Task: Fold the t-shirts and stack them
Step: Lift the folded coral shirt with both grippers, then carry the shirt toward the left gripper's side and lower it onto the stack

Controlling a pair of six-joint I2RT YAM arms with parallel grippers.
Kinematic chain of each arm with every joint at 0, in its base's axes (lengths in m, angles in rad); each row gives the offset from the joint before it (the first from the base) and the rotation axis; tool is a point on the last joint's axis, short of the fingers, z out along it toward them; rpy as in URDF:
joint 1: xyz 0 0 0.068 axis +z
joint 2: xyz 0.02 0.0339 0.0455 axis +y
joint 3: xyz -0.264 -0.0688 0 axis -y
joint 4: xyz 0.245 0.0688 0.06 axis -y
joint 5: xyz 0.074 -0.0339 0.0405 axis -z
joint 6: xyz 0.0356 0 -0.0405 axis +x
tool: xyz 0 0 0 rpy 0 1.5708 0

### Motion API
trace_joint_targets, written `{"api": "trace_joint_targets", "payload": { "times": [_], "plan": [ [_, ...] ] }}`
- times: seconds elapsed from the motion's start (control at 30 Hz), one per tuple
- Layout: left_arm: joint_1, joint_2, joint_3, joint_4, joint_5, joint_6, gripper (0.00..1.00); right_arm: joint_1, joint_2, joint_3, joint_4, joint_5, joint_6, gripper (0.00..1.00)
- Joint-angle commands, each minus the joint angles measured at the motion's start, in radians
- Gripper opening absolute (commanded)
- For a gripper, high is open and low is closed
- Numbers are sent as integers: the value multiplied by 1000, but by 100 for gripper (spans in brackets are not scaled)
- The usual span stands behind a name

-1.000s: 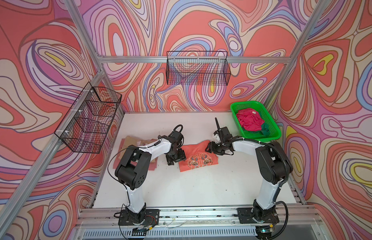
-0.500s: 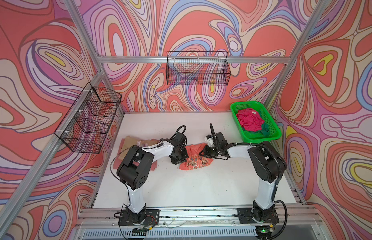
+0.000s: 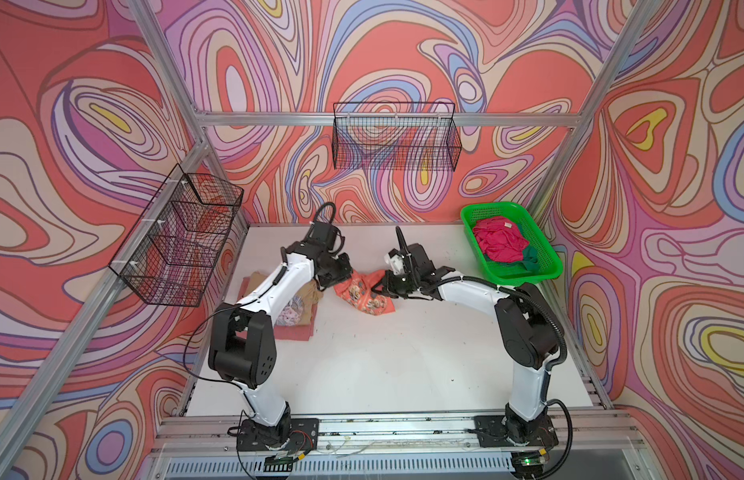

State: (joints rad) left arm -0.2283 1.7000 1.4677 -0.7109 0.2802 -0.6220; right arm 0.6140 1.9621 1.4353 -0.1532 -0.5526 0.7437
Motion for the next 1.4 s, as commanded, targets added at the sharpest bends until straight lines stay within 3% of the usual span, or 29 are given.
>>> {"api": "trace_joint_targets", "payload": {
  "times": [0.0,0.27,0.47,0.73,0.97,1.1,1.27,1.3,1.33,1.37],
  "plan": [
    [90,-56,26,-166,-18,122,0,81,84,163,-7,-53,42,0],
    [352,-220,-77,-129,-255,223,0,213,379,611,46,-82,71,0],
    [380,-242,-113,-42,-533,332,0,240,571,800,146,-105,163,0],
    [471,-221,-307,195,-627,403,0,250,700,925,213,-78,184,0],
    [522,-54,-220,141,-560,401,1,257,780,940,273,-48,230,0],
    [553,-45,-214,119,-503,369,18,273,787,874,311,-27,253,0],
    [570,-68,-214,86,-482,318,53,273,807,859,271,28,260,0],
    [570,-82,-220,86,-476,309,55,274,805,861,258,37,249,0],
    [571,-100,-225,81,-477,295,59,273,801,861,250,43,241,1],
    [570,-123,-233,79,-476,279,67,273,798,861,236,49,236,10]
  ]
}}
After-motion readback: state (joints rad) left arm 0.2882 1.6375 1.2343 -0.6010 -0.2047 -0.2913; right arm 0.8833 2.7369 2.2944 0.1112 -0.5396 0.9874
